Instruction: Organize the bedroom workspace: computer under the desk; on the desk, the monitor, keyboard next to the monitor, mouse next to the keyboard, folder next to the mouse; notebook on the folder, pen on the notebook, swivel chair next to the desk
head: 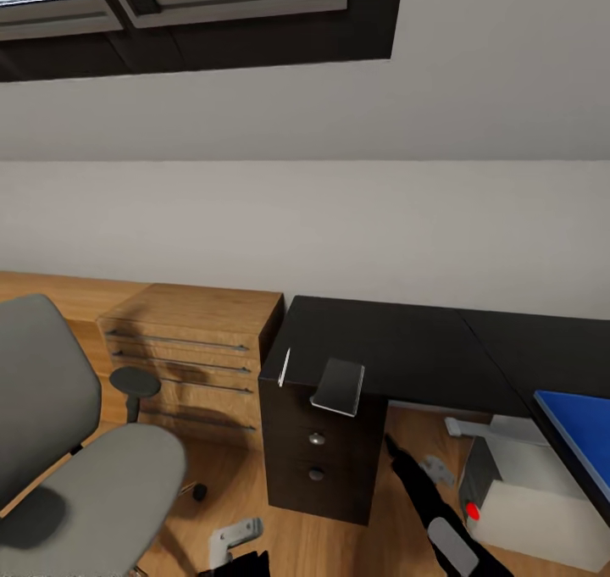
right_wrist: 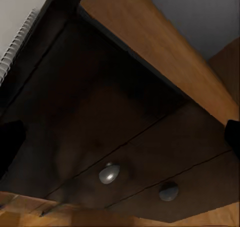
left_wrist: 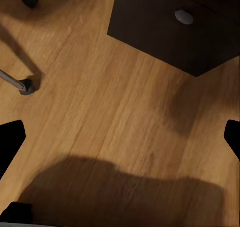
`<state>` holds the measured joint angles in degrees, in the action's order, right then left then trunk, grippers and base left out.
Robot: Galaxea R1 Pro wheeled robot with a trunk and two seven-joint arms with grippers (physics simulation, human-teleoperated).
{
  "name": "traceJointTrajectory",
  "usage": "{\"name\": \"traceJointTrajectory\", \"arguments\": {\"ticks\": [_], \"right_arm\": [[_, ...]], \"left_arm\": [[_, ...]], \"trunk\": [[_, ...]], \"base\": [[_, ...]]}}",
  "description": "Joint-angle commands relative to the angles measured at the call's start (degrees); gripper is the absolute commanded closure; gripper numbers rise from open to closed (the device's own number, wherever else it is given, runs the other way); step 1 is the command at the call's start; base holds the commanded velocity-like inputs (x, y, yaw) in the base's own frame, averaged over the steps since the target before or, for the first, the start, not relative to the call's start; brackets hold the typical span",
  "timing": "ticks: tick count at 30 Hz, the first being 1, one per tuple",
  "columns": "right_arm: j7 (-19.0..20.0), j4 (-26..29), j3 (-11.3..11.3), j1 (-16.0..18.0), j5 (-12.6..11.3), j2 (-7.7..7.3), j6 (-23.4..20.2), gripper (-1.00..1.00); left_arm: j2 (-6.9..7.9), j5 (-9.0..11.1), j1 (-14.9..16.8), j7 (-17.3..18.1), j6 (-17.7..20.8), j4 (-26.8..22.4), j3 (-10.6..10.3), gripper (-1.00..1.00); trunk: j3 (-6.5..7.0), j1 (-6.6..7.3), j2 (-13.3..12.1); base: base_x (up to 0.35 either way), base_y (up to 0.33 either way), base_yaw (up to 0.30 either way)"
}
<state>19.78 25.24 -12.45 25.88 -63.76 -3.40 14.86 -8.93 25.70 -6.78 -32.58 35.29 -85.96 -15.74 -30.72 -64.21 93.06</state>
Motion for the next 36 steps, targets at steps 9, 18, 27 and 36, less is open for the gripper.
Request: {"name": "traceJointTrajectory", "arguments": {"ticks": [9, 18, 27, 36], "right_arm": [[2.90, 2.22, 3.28, 0.05, -6.00, -0.83, -14.88, -1.00], [5.29, 4.73, 8.27, 0.05, -8.56, -1.45, -26.82, -1.00], [7.05, 8.86, 10.67, 0.08, -9.28, -1.49, -30.63, -1.00], [7.33, 11.75, 10.52, 0.48, -8.86, -1.47, -32.85, -1.00]], "left_arm": [[-0.87, 0.76, 4.41, -0.94, 0.54, 0.90, -0.02, -1.00], [-0.77, 0.68, 6.44, -1.07, 0.69, 3.83, 0.14, -1.00], [-0.50, 0.64, 6.76, -0.77, 0.59, 4.40, 2.74, -1.00], [-0.56, 0.81, 6.78, -0.80, 0.49, 4.65, 3.14, -1.00]], "trunk": [[-1.67, -1.98, 3.65], [-3.29, -3.96, 7.26], [-4.90, -5.94, 10.87], [-6.34, -7.69, 14.08]], "base": [[0.000, 0.000, 0.000], [0.000, 0.000, 0.000], [0.000, 0.000, 0.000], [0.000, 0.000, 0.000]]}}
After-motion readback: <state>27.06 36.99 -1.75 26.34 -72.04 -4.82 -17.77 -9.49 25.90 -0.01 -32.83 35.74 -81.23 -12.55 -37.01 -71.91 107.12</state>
